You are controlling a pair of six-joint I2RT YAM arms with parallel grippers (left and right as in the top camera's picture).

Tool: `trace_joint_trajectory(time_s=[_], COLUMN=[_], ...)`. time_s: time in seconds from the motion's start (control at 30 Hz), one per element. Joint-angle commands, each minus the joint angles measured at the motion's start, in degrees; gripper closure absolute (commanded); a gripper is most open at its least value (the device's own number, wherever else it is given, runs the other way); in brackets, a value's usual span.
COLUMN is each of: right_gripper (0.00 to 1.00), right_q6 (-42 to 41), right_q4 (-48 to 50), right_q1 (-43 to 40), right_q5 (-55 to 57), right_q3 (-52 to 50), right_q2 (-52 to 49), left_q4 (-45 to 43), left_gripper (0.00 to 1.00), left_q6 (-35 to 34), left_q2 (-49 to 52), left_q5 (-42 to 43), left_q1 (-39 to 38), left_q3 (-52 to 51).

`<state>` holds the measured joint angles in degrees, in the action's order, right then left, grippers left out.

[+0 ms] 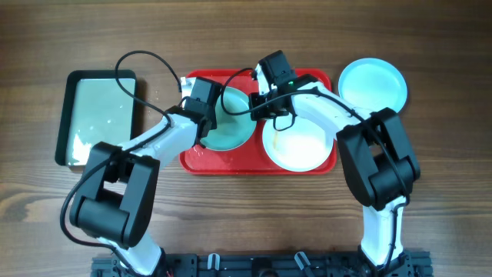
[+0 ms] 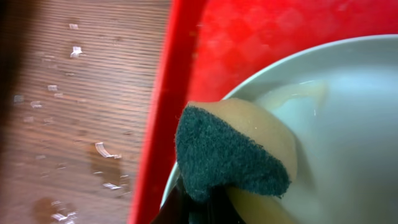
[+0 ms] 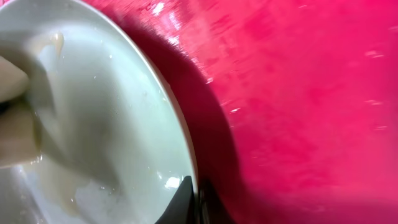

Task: Clean dirty plates on tray and stack at the side
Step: 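Scrub the left teal plate with the sponge in the left gripper, then lift the scrubbed teal plate with the right gripper and stack it on the right plate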

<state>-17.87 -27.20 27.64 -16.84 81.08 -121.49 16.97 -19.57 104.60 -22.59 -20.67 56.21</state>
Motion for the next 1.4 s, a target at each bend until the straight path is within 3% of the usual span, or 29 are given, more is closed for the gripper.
trace_joint_trajectory(time_s=[0.0, 0.07, 0.17, 0.2, 0.4, 0.47, 0.67, 0.8, 0.97, 1.1, 1.23, 1.37], right_gripper=[0.96, 0.96, 0.96, 0.96, 0.96, 0.96, 0.96, 0.96, 0.96, 0.96, 0.96, 0.96], right_q6=[0.72, 0.72, 0.7, 0.7, -0.31, -0.28, -0.11, 0.0, 2.91, 5.2, 12.76, 22.23], right_q4=[-0.98, -0.98, -0.96, -0.98, -0.98, -1.01, -1.6, -1.55, -1.6, -1.6, -3.39, -4.09], right_q1=[-1.03, -1.03, -1.03, -1.03, -1.03, -1.03, -1.03, -1.03, -1.03, -1.03, -0.96, -0.11], right_q5=[2.93, 2.93, 2.93, 2.93, 2.93, 2.93, 2.95, 2.95, 3.56, 4.79, 12.79, 22.43], right_q3=[0.17, 0.17, 0.17, 0.17, 0.17, 0.17, 0.17, 0.2, 0.35, 0.52, 1.99, 2.54], right_q2=[0.42, 0.42, 0.42, 0.42, 0.42, 0.42, 0.42, 0.44, 1.27, 4.68, 11.43, 17.92], left_q4=[1.36, 1.03, -1.29, -1.22, -0.37, 0.74, 6.4, 8.13, 8.26, 7.74, 9.05, 11.45], left_gripper=[0.96, 0.96, 0.96, 0.96, 0.96, 0.96, 0.96, 0.96, 0.96, 0.96, 0.96, 0.96], left_q6=[1.36, 1.16, 0.42, -0.68, -1.6, -1.4, -1.42, -1.44, -5.2, -5.35, -5.35, -5.62], left_q2=[-4.74, -7.67, -8.15, -7.85, -2.49, -0.83, -0.44, -2.97, -11.37, -22.77, -32.85, -36.61], left_q5=[-5.9, 5.92, 33.2, 35.04, 35.06, 30.4, -0.07, -10.19, -8.52, 7.41, 23.67, 27.5], left_q1=[1.53, 1.44, 1.44, 1.29, 0.96, 0.96, 0.96, 0.96, 0.96, 2.05, 7.06, 12.11], left_q3=[-1.9, -1.9, -1.92, -1.95, -2.03, -2.03, -2.01, -2.01, -1.97, -1.97, -1.97, -1.97])
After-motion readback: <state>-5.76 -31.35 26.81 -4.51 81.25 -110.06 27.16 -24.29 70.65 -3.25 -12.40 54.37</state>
